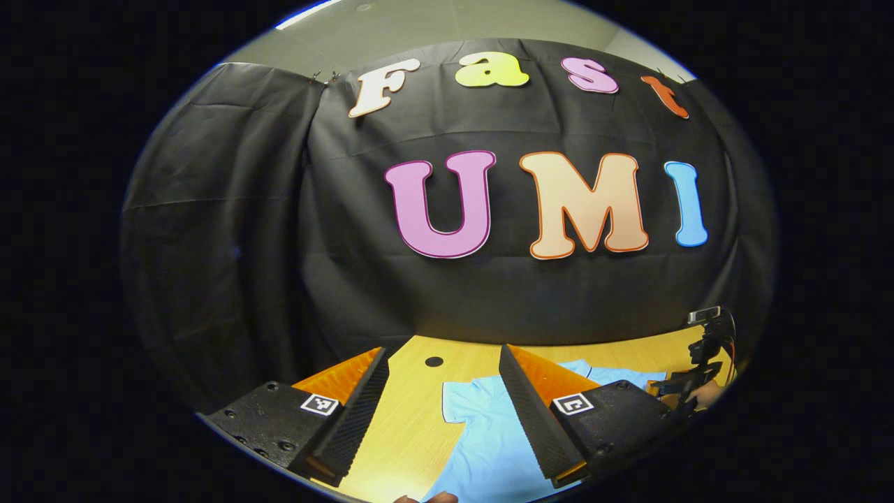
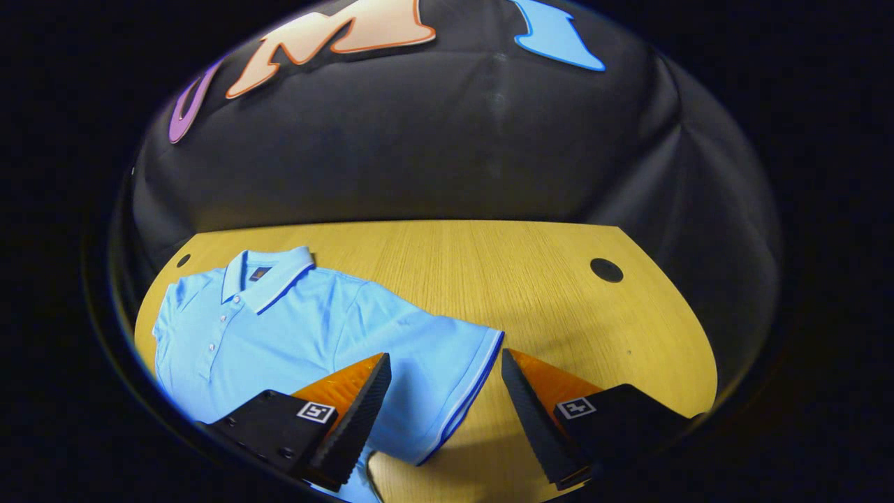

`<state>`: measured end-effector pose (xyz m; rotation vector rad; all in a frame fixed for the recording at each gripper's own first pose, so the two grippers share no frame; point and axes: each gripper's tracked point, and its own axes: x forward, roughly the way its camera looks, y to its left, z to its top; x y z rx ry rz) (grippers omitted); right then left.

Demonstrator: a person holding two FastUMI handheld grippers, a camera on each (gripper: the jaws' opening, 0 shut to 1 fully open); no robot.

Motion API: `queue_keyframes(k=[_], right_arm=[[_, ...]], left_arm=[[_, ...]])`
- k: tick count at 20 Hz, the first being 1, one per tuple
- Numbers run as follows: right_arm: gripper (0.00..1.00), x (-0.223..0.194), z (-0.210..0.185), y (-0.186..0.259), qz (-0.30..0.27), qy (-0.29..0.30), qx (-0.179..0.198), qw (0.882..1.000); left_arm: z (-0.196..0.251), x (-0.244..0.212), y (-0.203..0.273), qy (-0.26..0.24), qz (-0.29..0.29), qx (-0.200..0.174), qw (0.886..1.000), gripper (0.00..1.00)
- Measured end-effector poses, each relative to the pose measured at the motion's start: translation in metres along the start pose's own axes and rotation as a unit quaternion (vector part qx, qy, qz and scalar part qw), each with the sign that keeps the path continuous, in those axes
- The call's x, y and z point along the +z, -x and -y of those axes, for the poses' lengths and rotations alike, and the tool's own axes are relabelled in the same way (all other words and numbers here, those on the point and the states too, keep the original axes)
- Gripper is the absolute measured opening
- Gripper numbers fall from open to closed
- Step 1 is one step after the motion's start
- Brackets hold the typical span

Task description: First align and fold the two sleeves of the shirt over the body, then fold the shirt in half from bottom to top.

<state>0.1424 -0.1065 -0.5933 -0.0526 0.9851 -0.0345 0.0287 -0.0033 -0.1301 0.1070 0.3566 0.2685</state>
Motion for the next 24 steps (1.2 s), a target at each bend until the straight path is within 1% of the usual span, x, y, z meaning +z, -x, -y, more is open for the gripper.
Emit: queue_keyframes(k=[1, 2, 4, 5, 6, 7, 8, 9, 11, 12, 13, 15, 17, 18, 19, 21, 24], right_arm=[[0.98, -0.008, 0.000, -0.003, -0.015, -0.002, -0.002, 1.000], [0.98, -0.011, -0.003, -0.001, -0.022, -0.009, 0.007, 1.000], [0.90, -0.010, -0.005, -0.006, -0.025, -0.024, 0.005, 0.999], [0.77, -0.009, -0.007, -0.005, -0.024, -0.023, 0.007, 0.999], [0.69, -0.009, -0.011, -0.004, -0.022, -0.020, 0.010, 1.000], [0.54, -0.009, -0.016, -0.004, -0.019, -0.016, 0.016, 1.000], [0.46, -0.010, -0.022, -0.004, -0.016, -0.012, 0.020, 1.000], [0.27, -0.008, -0.026, -0.004, -0.010, -0.005, 0.022, 1.000], [0.09, -0.008, -0.030, -0.001, -0.012, -0.005, 0.023, 1.000], [0.02, -0.008, -0.032, -0.001, -0.014, -0.013, 0.030, 0.999], [0.03, -0.006, -0.035, 0.000, -0.015, -0.022, 0.037, 0.999], [0.03, 0.012, -0.039, 0.004, 0.010, -0.034, 0.041, 0.999], [0.03, 0.030, -0.055, 0.014, 0.029, -0.047, 0.061, 0.997], [0.03, 0.037, -0.066, 0.020, 0.034, -0.047, 0.076, 0.995], [0.03, 0.044, -0.078, 0.024, 0.040, -0.046, 0.087, 0.994], [0.03, 0.054, -0.107, 0.031, 0.050, -0.041, 0.115, 0.991], [0.03, 0.053, -0.150, 0.038, 0.053, -0.028, 0.150, 0.987]], left_arm=[[0.001, 0.001, -0.001, -0.002, 0.001, 0.000, 1.000, 0.95], [0.002, 0.002, -0.002, -0.006, 0.003, 0.000, 1.000, 0.95], [0.003, 0.005, -0.002, -0.009, 0.006, 0.000, 1.000, 0.97], [0.004, 0.004, -0.003, -0.008, 0.006, -0.001, 1.000, 0.98], [0.006, 0.003, -0.003, -0.006, 0.004, -0.002, 1.000, 0.98], [0.007, 0.000, -0.005, -0.003, 0.001, -0.003, 1.000, 0.98], [0.007, -0.001, -0.005, -0.001, -0.001, -0.002, 1.000, 0.98], [0.007, 0.000, -0.005, 0.002, 0.000, -0.002, 1.000, 0.98], [0.005, -0.001, -0.005, 0.000, 0.000, 0.000, 1.000, 0.98], [0.003, 0.000, -0.004, -0.002, 0.001, 0.001, 1.000, 0.98], [0.002, 0.000, -0.004, -0.003, 0.002, 0.002, 1.000, 0.98], [-0.002, -0.001, -0.003, -0.004, 0.002, 0.005, 1.000, 0.98], [-0.004, -0.003, -0.002, -0.001, -0.001, 0.006, 1.000, 1.00], [-0.005, -0.005, -0.002, 0.002, -0.003, 0.007, 1.000, 0.98], [-0.005, -0.007, -0.002, 0.005, -0.005, 0.007, 1.000, 1.00], [-0.007, -0.011, -0.003, 0.009, -0.008, 0.007, 1.000, 0.98], [-0.012, -0.014, -0.001, 0.008, -0.012, 0.012, 1.000, 0.98]])
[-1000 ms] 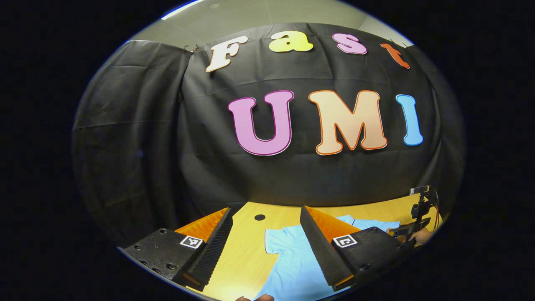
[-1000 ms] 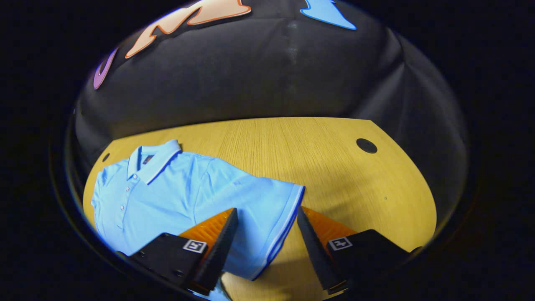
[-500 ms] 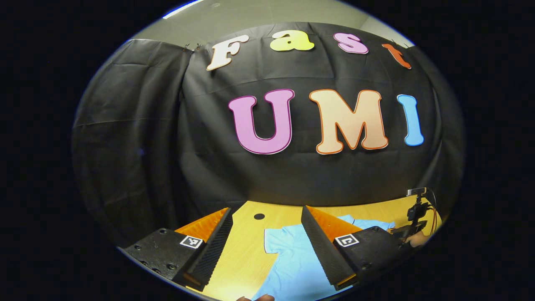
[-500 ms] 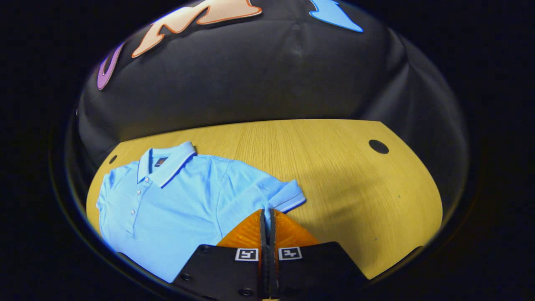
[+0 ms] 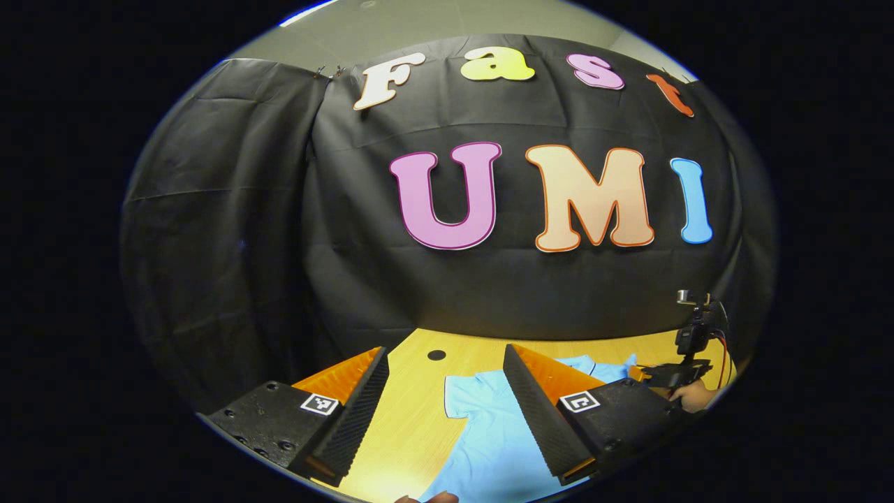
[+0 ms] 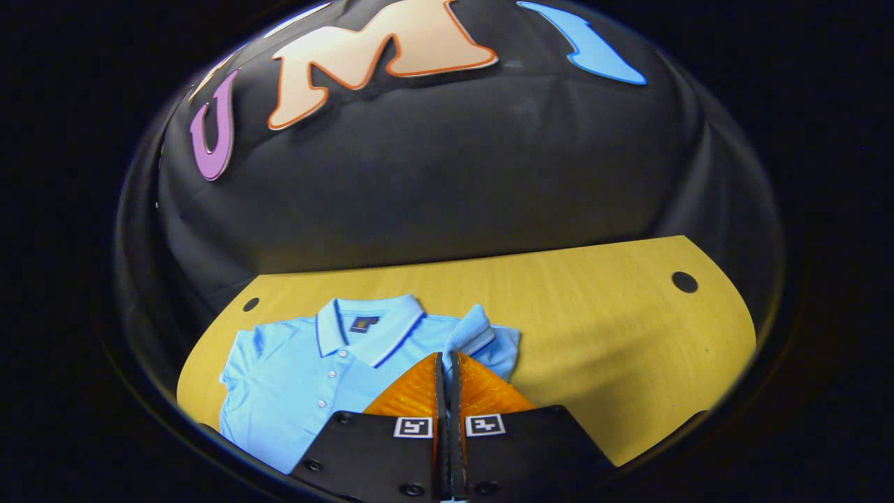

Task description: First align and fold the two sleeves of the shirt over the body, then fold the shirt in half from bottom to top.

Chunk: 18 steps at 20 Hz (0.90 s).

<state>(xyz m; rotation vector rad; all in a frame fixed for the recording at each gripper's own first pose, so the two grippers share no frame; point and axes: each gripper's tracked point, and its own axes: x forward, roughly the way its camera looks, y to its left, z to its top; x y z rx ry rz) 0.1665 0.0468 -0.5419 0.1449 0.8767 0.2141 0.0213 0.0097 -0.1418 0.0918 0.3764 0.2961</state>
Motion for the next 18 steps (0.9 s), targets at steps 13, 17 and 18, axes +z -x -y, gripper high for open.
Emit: queue_keyframes(k=[13, 17, 18], right_arm=[[0.78, -0.028, -0.055, 0.007, -0.044, 0.056, 0.038, 0.997], [0.94, 0.046, -0.052, 0.084, 0.032, 0.027, 0.050, 0.998], [0.94, 0.058, -0.046, 0.100, 0.049, 0.023, 0.044, 0.998]], left_arm=[[-0.019, -0.020, -0.018, 0.000, -0.018, 0.002, 1.000, 0.99], [-0.001, -0.028, -0.049, 0.003, -0.021, -0.043, 0.999, 0.99], [0.001, -0.032, -0.057, -0.001, -0.023, -0.055, 0.998, 0.98]])
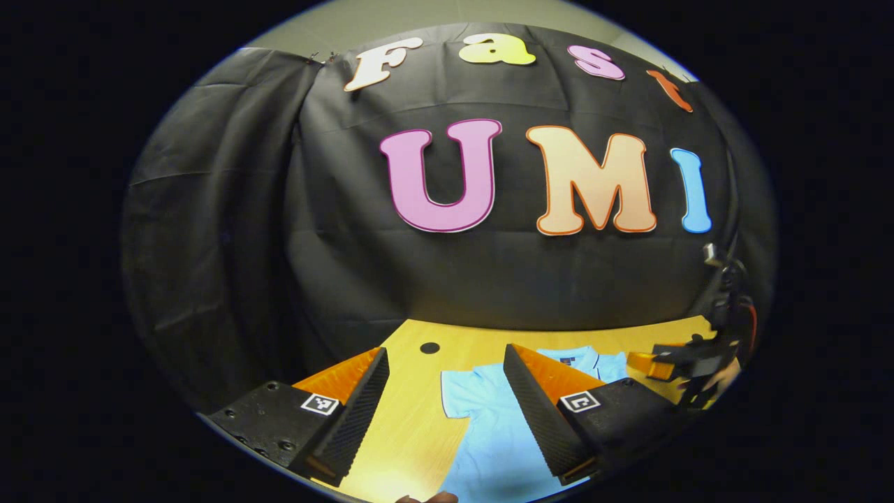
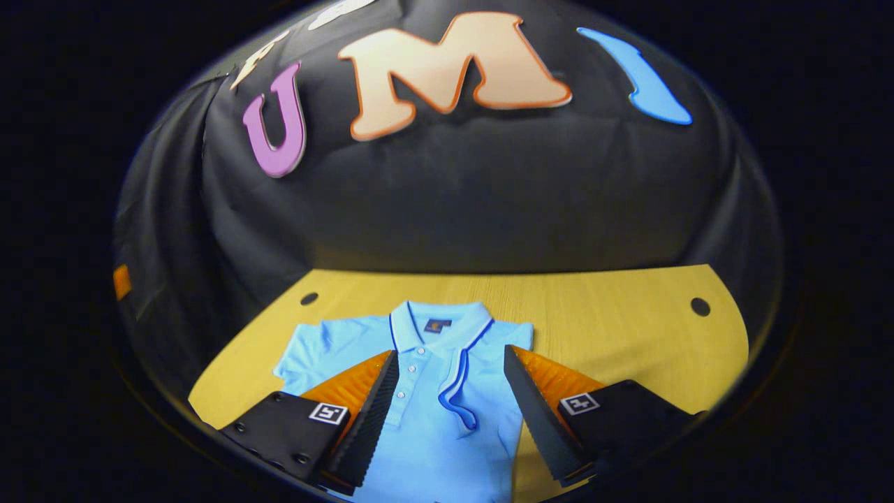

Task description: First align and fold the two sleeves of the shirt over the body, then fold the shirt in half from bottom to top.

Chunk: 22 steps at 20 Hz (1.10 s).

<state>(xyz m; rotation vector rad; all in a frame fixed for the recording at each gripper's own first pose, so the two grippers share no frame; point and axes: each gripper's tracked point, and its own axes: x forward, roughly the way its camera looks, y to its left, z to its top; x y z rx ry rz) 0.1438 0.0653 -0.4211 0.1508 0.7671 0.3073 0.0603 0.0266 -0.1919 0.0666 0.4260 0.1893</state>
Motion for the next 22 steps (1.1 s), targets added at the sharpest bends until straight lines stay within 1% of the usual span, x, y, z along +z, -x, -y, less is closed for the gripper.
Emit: queue_keyframes(k=[3, 6, 9, 13, 15, 18, 22], right_arm=[[0.94, 0.026, 0.019, 0.045, 0.029, -0.007, -0.040, 0.999], [0.94, 0.028, 0.033, 0.085, 0.032, -0.031, -0.077, 0.996], [0.94, 0.012, 0.052, 0.118, 0.017, -0.026, -0.127, 0.991], [0.94, -0.018, 0.054, 0.147, -0.008, -0.032, -0.175, 0.984], [0.94, -0.033, 0.051, 0.158, -0.017, -0.044, -0.191, 0.980], [0.94, -0.046, 0.045, 0.171, -0.028, -0.046, -0.211, 0.976], [0.94, -0.052, 0.040, 0.181, -0.030, -0.049, -0.231, 0.971]], left_arm=[[0.003, -0.016, -0.031, -0.006, -0.016, -0.033, 0.999, 0.99], [0.002, -0.040, -0.063, 0.008, -0.038, -0.061, 0.997, 0.98], [-0.003, -0.072, -0.097, 0.009, -0.072, -0.078, 0.994, 0.99], [-0.012, -0.113, -0.136, 0.007, -0.111, -0.090, 0.990, 0.99], [-0.009, -0.134, -0.154, 0.003, -0.133, -0.097, 0.986, 0.99], [-0.006, -0.158, -0.174, -0.007, -0.158, -0.107, 0.982, 0.98], [-0.003, -0.193, -0.193, -0.015, -0.205, -0.106, 0.973, 0.98]])
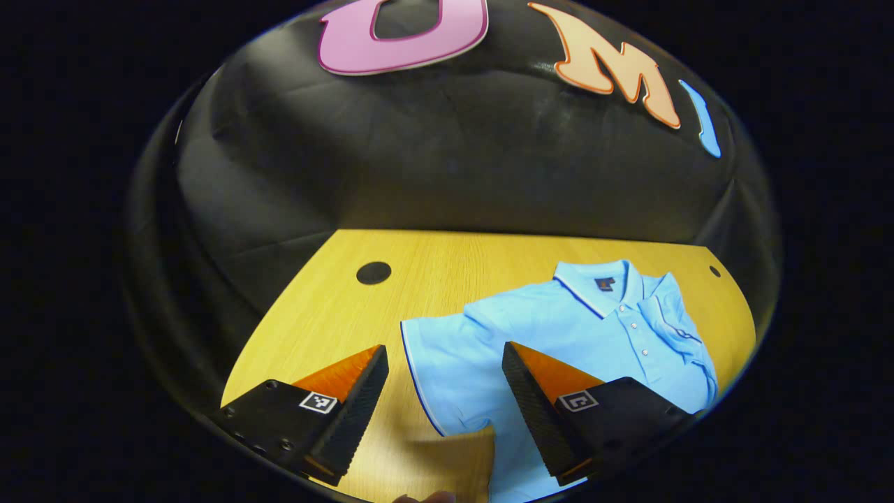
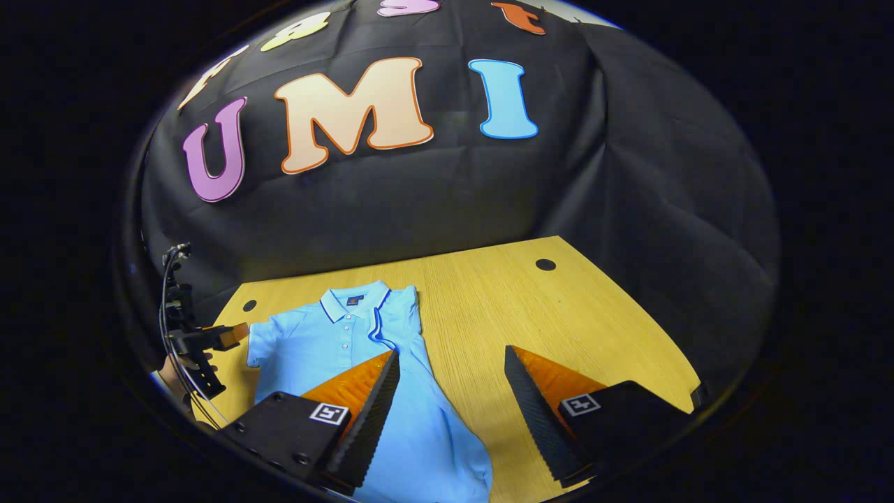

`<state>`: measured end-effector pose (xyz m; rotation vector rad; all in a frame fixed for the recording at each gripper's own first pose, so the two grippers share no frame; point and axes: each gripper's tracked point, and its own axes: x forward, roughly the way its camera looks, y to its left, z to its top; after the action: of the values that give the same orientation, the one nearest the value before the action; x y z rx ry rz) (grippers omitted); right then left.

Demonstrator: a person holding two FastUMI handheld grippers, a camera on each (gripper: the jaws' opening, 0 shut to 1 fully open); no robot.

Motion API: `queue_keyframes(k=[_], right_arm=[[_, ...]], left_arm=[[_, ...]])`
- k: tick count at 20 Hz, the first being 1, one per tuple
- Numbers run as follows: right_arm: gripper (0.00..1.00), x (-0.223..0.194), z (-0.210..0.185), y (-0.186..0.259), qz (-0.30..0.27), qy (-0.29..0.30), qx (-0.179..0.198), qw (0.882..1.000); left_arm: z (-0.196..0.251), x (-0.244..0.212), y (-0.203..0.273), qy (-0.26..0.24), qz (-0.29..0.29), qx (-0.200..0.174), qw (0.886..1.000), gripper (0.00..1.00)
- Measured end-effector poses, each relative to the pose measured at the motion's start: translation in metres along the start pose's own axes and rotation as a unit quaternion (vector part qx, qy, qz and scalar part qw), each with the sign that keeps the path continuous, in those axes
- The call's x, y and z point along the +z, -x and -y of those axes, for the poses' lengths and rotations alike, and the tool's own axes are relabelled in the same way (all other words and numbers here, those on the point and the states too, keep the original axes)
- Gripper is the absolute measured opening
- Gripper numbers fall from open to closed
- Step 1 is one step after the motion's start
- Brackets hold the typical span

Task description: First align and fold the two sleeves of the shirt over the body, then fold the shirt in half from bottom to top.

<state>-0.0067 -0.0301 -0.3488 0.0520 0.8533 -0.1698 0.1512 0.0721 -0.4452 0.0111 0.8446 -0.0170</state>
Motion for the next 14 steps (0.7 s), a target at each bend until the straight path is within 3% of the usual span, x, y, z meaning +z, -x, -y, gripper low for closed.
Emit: queue_keyframes(k=[6, 7, 8, 9, 10, 11, 13, 14], right_arm=[[0.94, -0.020, -0.001, 0.010, -0.020, 0.004, -0.018, 1.000], [0.87, -0.020, -0.003, 0.012, -0.020, 0.006, -0.016, 1.000], [0.87, -0.021, -0.005, 0.013, -0.020, 0.010, -0.015, 1.000], [0.94, -0.024, -0.008, 0.013, -0.023, 0.015, -0.011, 1.000], [0.90, -0.027, -0.010, 0.014, -0.025, 0.018, -0.009, 0.999], [0.97, -0.028, -0.012, 0.015, -0.025, 0.023, -0.008, 0.999], [0.97, -0.031, -0.012, 0.017, -0.026, 0.032, -0.010, 0.999], [0.92, -0.030, -0.011, 0.018, -0.021, 0.034, -0.013, 0.999]], left_arm=[[0.004, -0.015, -0.031, -0.009, -0.035, -0.003, 0.999, 0.98], [0.003, -0.016, -0.034, -0.009, -0.036, 0.000, 0.999, 0.97], [0.000, -0.018, -0.037, -0.009, -0.039, 0.005, 0.999, 0.97], [-0.002, -0.021, -0.039, -0.009, -0.043, 0.011, 0.999, 0.96], [-0.005, -0.023, -0.042, -0.006, -0.046, 0.017, 0.999, 0.96], [-0.004, -0.027, -0.045, -0.003, -0.052, 0.017, 0.999, 0.96], [-0.004, -0.028, -0.048, 0.005, -0.050, 0.016, 0.999, 0.96], [-0.002, -0.029, -0.050, 0.003, -0.054, 0.013, 0.998, 0.94]])
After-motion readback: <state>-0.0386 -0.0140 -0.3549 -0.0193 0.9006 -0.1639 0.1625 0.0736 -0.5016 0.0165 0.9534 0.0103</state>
